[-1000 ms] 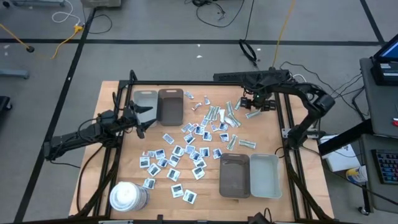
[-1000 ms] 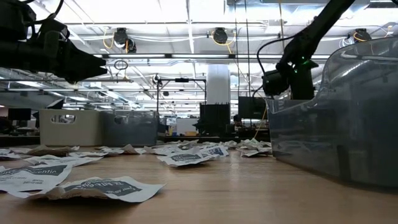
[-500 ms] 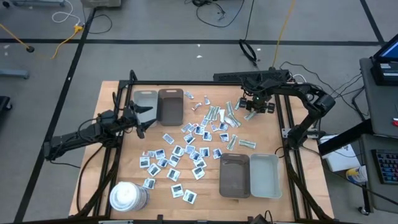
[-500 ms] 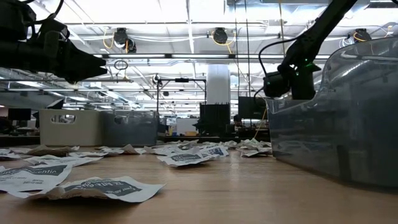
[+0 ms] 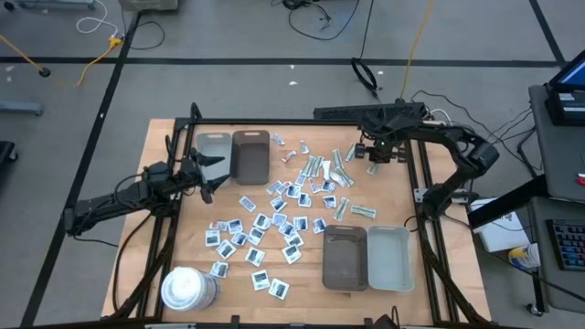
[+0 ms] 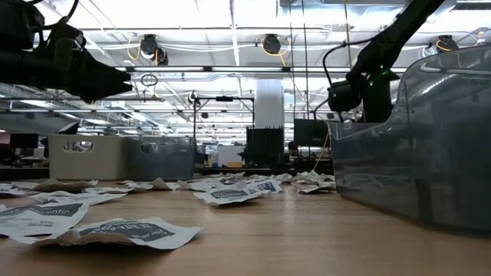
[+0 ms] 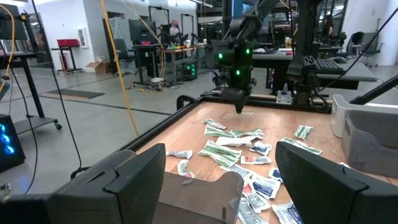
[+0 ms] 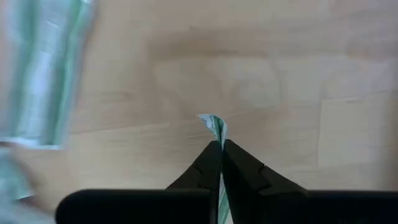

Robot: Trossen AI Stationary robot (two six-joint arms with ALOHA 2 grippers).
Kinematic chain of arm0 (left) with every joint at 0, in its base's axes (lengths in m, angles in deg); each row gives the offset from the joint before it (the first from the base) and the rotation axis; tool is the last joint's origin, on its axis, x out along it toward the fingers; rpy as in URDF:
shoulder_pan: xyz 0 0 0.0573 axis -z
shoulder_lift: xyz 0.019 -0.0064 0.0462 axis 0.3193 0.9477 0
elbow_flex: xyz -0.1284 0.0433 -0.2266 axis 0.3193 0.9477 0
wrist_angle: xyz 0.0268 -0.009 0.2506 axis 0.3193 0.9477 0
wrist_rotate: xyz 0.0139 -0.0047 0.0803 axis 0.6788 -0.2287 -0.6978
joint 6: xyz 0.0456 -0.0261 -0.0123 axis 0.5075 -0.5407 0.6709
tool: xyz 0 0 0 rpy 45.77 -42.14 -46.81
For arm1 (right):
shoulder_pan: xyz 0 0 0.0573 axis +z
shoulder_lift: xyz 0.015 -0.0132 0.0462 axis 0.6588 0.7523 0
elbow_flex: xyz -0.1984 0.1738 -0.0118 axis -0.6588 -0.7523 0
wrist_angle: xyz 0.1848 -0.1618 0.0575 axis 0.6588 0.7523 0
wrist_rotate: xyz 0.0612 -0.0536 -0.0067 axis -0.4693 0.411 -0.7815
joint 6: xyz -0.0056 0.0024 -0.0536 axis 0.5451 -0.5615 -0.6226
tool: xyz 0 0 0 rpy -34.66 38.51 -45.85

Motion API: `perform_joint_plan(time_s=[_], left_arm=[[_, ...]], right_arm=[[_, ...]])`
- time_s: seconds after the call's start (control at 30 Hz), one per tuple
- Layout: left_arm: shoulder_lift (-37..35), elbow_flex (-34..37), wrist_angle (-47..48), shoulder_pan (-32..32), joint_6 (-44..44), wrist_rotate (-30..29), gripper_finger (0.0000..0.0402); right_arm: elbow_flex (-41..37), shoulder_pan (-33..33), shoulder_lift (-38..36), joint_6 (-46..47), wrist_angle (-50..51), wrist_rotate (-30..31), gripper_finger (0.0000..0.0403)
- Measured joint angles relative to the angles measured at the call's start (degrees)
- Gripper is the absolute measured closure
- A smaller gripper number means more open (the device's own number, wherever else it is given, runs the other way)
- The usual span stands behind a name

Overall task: Pick & Place First Aid Supplies
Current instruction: Put the white bandage pack into the bottom gray bin

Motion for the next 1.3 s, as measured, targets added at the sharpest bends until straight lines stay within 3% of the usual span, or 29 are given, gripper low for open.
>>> perform_joint_plan(time_s=[0.6,0.93,1.3], left_arm=[[0.0,0.0,0.0,0.0,0.0,0.0,0.0096],[0.0,0.0,0.0,0.0,0.0,0.0,0.0096],[0.0,0.0,0.0,0.0,0.0,0.0,0.0096]], right_arm=[[11.4,4.9,-9.0,0.6,23.1,-5.1,0.04],[14.6,9.8,-12.2,6.4,27.7,-6.4,0.0401],[14.6,29.6,-15.3,18.6,32.0,-6.4,0.0401]])
